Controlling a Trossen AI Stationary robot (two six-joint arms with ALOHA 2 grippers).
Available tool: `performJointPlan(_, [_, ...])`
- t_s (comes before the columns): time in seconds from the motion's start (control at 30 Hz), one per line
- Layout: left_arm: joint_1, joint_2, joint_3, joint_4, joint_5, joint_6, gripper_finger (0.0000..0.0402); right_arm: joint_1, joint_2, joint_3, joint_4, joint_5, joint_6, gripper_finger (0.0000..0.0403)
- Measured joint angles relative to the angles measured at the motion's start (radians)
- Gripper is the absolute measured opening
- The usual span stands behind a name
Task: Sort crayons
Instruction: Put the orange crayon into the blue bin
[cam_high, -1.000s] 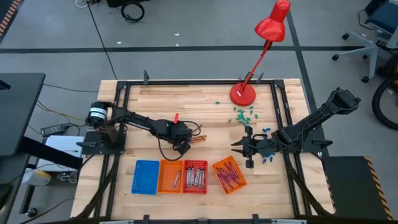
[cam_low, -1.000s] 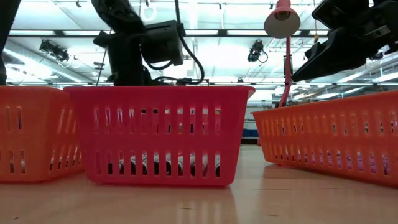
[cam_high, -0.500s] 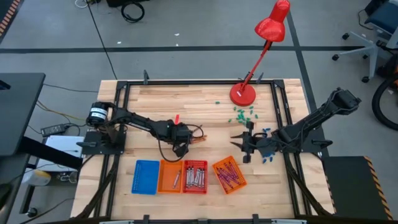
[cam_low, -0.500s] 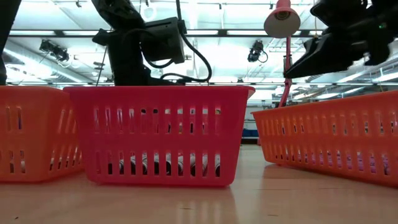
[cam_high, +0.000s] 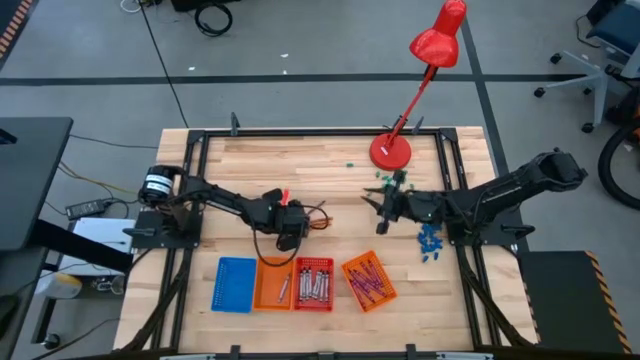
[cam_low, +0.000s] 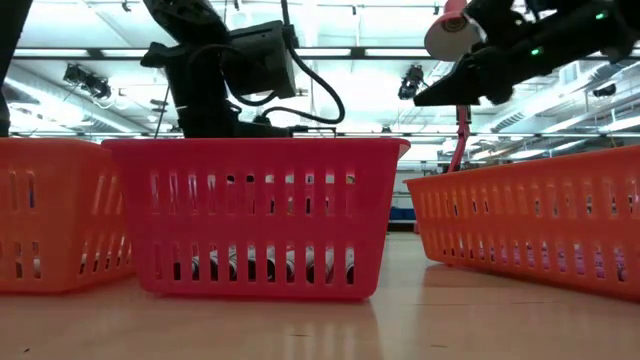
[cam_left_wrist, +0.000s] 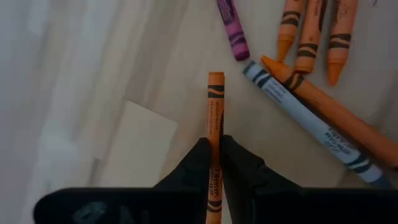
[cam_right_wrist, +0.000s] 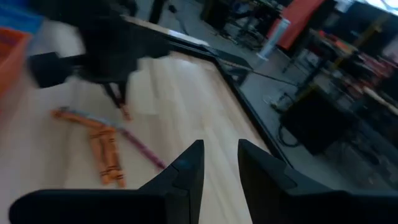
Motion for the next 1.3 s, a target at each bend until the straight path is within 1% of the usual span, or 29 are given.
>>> performJointPlan(0.1, [-0.013,0.0,0.001,-0.019,-0.033,0.015,0.0038,-0.044,0.0,0.0,0.013,-0.009,0.044,0.0103])
performJointPlan(0.2, [-0.024,-0.011,0.001,-0.061,-0.035,0.011,0.0038,-0.075,0.0,0.0,0.018,-0.07,0.102,0.0103])
performJointPlan(0.3, [-0.045,-0.053,0.001,-0.095,-0.04,-0.017,0.0038,-0.093,0.0,0.0,0.017,-0.128,0.15,0.0103])
performJointPlan(0.43, [-0.094,-0.149,0.002,-0.143,-0.038,-0.123,0.0039,-0.088,0.0,0.0,0.006,-0.136,0.187,0.0103])
performJointPlan(0.53, [-0.154,-0.24,0.002,-0.179,-0.039,-0.222,0.0039,-0.075,0.0,0.0,-0.003,-0.14,0.212,0.0103])
performJointPlan(0.7, [-0.262,-0.38,0.002,-0.197,0.004,-0.397,0.0039,-0.061,0.004,-0.001,-0.004,-0.173,0.271,0.0103])
performJointPlan(0.83, [-0.352,-0.462,0.002,-0.199,0.061,-0.554,0.0039,-0.055,0.033,-0.024,0.064,-0.182,0.289,0.0103])
performJointPlan(0.9, [-0.399,-0.483,0.002,-0.208,0.099,-0.659,0.0039,-0.055,0.055,-0.028,0.143,-0.188,0.285,0.0103])
performJointPlan(0.97, [-0.453,-0.493,0.002,-0.218,0.124,-0.773,0.0039,-0.055,0.07,-0.03,0.199,-0.22,0.277,0.0103])
performJointPlan(1.07, [-0.552,-0.487,0.002,-0.256,0.139,-0.962,0.0039,-0.055,0.092,-0.025,0.262,-0.284,0.243,0.0103])
performJointPlan(1.13, [-0.619,-0.469,0.002,-0.281,0.14,-1.093,0.0039,-0.055,0.104,-0.024,0.305,-0.308,0.219,0.0103])
performJointPlan(1.3, [-0.766,-0.42,0.002,-0.373,0.141,-1.395,0.0039,-0.055,0.129,-0.024,0.359,-0.313,0.161,0.0103])
